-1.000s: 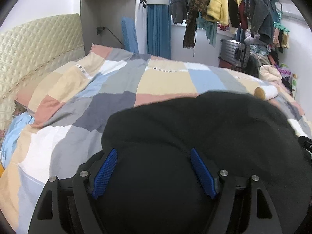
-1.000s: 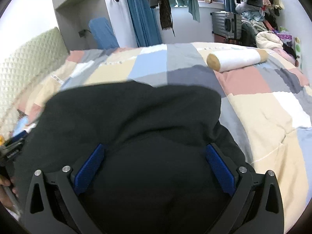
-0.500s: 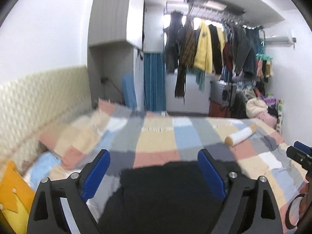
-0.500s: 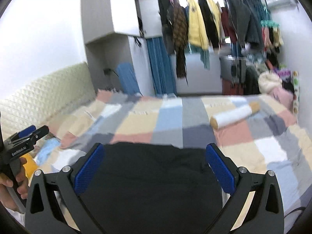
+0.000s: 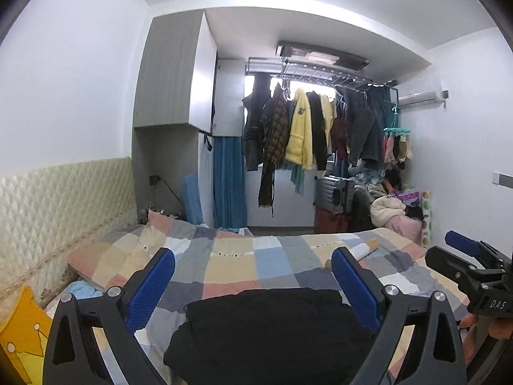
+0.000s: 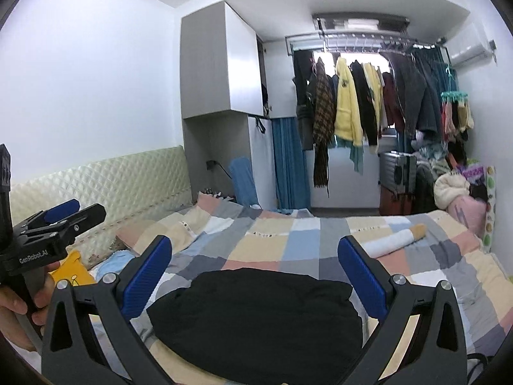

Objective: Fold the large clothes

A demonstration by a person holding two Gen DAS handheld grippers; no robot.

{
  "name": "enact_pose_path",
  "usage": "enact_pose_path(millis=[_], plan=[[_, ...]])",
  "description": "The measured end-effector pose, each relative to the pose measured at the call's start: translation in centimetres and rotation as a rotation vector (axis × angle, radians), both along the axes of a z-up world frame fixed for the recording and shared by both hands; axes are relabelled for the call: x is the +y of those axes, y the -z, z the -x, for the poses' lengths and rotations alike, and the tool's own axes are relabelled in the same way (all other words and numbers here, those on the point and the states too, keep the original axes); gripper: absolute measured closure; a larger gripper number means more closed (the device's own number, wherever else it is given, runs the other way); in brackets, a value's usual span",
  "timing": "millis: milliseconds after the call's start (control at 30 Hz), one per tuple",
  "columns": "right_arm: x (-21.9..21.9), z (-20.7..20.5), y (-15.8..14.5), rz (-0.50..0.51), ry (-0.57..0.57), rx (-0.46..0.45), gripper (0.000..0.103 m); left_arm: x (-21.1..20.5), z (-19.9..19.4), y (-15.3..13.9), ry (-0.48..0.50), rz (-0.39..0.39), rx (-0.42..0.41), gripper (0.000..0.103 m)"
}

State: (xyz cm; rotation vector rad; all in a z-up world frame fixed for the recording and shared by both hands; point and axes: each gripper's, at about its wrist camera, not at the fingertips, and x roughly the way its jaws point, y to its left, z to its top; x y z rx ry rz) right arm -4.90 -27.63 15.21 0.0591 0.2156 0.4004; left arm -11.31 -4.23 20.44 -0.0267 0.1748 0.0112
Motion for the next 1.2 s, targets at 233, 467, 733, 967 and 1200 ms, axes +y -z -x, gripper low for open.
enact_pose_path(millis=[233, 467, 733, 967, 1200], plan=[[0.2, 3.6, 1.1, -0.015, -0.004, -0.008, 0.000, -1.4, 3.4, 1.8, -0.030, -0.011, 0.008, 0.004], [0.5, 4.6, 3.6, 0.014, -0.001, 0.052, 0.000, -2.3, 4.6, 3.9, -0.007, -0.003, 0.051, 0.004], [-0.3, 3.5, 6.8, -0.020, 0.045, 0.128, 0.000, -1.6, 1.9, 7.9, -0.009, 0.031, 0.175, 0.004], [0.6, 1.5, 10.2, 0.012, 0.036, 0.202, 0.000, -0.8, -1.2, 11.2, -0.020, 0.078, 0.271, 0.004], [1.0, -0.4, 12.3, 0.003, 0.027, 0.266, 0.000, -0.6, -3.6, 13.6, -0.026, 0.072, 0.341, 0.004]])
